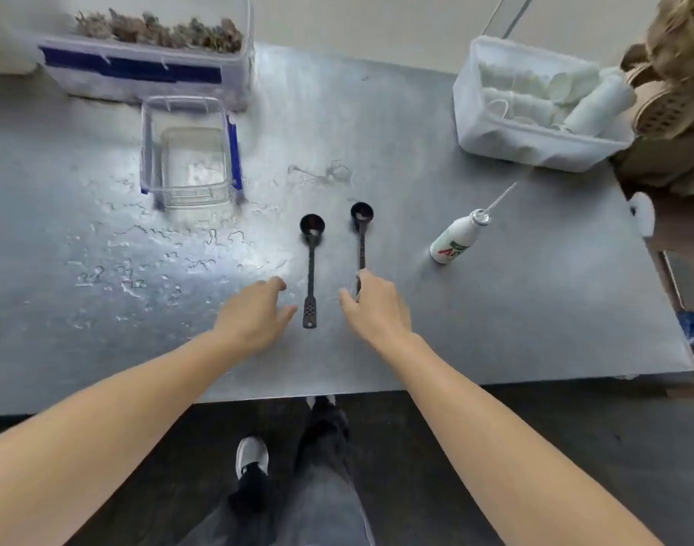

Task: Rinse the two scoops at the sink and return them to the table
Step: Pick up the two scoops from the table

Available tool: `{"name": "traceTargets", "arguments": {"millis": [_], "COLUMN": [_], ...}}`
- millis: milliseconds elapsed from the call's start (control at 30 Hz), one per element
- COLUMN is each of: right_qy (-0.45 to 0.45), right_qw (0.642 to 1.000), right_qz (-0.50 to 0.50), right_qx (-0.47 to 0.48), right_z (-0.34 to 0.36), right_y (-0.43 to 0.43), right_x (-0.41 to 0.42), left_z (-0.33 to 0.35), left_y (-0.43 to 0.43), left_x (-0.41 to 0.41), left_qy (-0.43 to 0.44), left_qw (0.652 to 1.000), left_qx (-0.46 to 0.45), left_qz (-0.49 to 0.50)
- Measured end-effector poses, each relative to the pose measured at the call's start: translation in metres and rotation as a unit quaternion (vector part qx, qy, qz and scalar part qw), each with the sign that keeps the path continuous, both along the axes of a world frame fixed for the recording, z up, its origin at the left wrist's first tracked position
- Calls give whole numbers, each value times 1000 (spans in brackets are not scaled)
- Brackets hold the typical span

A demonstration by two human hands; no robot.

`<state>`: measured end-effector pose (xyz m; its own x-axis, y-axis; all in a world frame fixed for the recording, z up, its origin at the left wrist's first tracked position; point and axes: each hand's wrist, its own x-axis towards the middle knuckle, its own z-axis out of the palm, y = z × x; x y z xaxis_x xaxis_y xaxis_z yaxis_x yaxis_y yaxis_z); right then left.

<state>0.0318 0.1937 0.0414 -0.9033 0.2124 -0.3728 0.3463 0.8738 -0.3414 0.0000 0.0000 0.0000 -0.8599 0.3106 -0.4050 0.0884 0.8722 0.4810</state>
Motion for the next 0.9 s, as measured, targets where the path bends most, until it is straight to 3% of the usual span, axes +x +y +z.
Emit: {"name": "traceTargets", "arguments": {"millis": [100, 267, 767, 900], "right_qy": [60, 41, -115, -169], "right_qw": [994, 980, 944, 912], "right_qz": [-76, -154, -213, -244], "right_qx": [-55, -119, -225, -283], "right_z": [-18, -46, -72, -69], "right_y": [16, 35, 66, 75], "right_x": [-22, -51, -99, -106], "left_z": [-14, -25, -16, -17], "left_y": [14, 37, 61, 64], "left_x": [-13, -33, -59, -64], "left_qy": [-2, -13, -136, -153], "left_qw": [997, 982, 937, 937], "left_qx": [46, 58, 87, 83], "left_qz": [68, 182, 311, 304]}}
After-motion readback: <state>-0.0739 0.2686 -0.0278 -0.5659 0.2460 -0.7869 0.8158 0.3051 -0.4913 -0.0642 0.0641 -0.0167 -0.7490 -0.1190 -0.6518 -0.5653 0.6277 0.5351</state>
